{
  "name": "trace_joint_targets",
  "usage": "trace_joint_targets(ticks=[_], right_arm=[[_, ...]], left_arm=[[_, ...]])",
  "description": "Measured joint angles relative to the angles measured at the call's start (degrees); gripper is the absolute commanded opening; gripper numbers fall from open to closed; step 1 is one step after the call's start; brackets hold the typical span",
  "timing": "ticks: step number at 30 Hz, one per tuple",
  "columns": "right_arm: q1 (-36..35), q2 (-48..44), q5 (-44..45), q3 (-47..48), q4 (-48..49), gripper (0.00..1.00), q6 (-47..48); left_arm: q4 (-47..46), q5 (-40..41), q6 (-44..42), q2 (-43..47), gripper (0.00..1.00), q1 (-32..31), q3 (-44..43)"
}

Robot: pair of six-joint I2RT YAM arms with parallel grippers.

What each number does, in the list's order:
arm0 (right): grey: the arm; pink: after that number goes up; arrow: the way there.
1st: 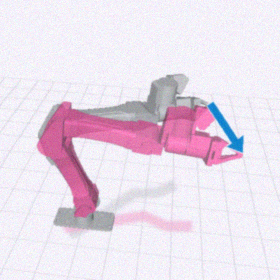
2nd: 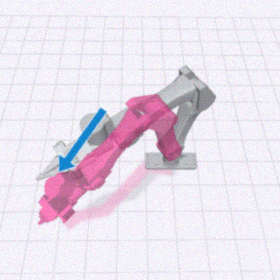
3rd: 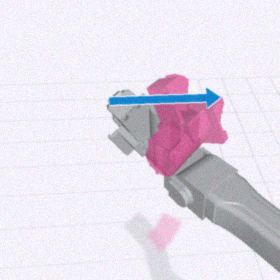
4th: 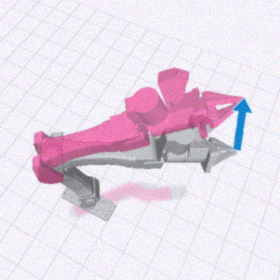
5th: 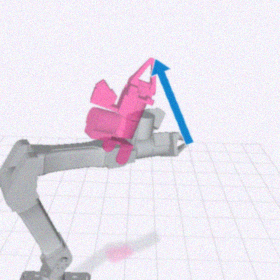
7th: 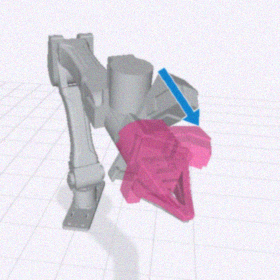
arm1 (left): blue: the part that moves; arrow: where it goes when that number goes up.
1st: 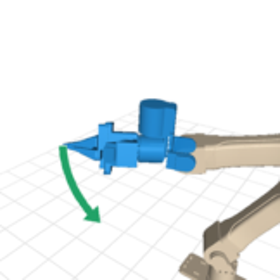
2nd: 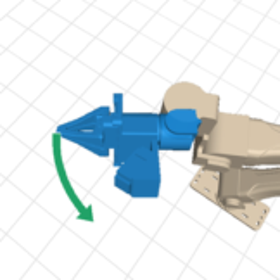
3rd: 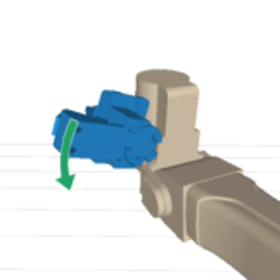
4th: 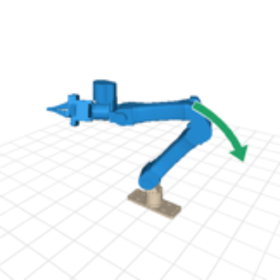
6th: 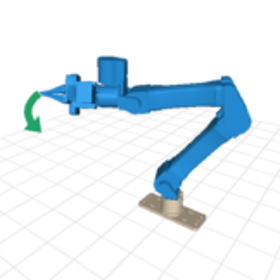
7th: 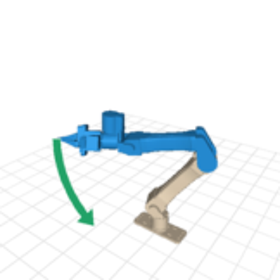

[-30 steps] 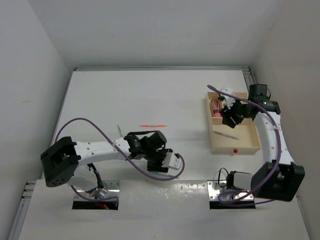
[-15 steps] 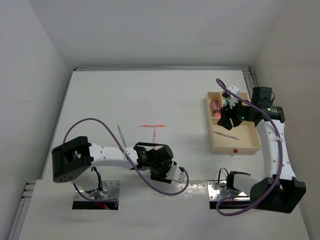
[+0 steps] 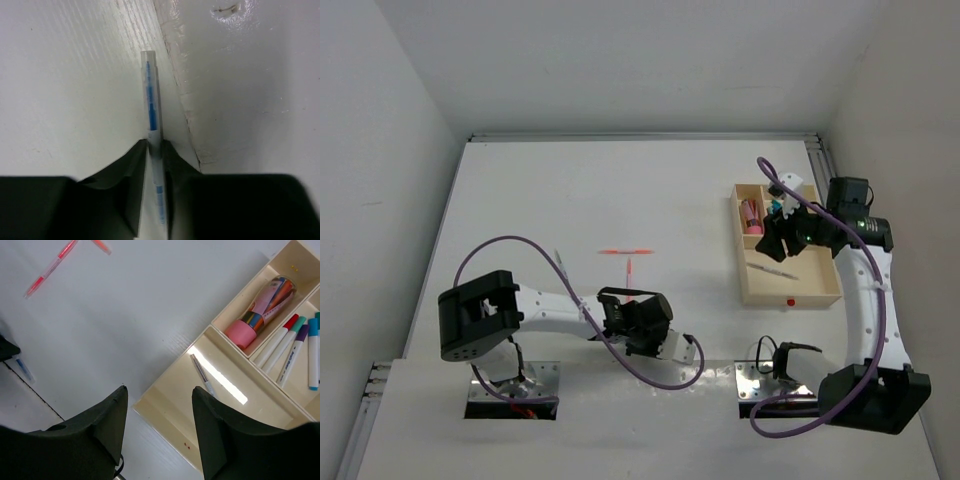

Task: Sort the stationery into containers
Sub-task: Grab a piece of stationery with the left arm

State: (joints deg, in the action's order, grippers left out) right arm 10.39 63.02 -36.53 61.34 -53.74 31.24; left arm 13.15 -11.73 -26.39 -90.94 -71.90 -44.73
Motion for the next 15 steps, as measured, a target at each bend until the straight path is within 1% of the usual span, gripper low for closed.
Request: trace_joint_targets(ticks=[2, 3, 5, 9, 11, 15], right_arm=[[0.02, -0.13, -0.04, -0.17, -0.13, 0.53, 0.0], [0.02, -0.13, -0.09, -0.28, -0.13, 0.53, 0.0], [0.02, -0.13, -0.2, -0.5, -0.26, 0.52, 0.0], [0.17, -0.26, -0.74, -0.76, -0.24, 0.51, -0.04], [0.74, -1.07, -1.16, -1.84, 1.16, 0.5, -0.74], [2.38, -4.9, -2.99, -7.13, 7.28, 0.5, -8.0]], left_arm=[[0.28, 0.02, -0.02, 0.0, 0.15, -0.02, -0.04], [0.44, 0.0, -0.17, -0.07, 0.08, -0.13, -0.17], [0.96, 0.04, -0.24, -0.22, 0.0, -0.17, -0.55], [1.07, -0.55, -0.2, -0.17, 0.0, 1.03, -0.68], [1.81, -1.73, 0.46, 0.28, 0.0, 3.91, -0.76], [4.07, -6.86, 3.87, 3.19, 0.0, 15.85, -3.39]])
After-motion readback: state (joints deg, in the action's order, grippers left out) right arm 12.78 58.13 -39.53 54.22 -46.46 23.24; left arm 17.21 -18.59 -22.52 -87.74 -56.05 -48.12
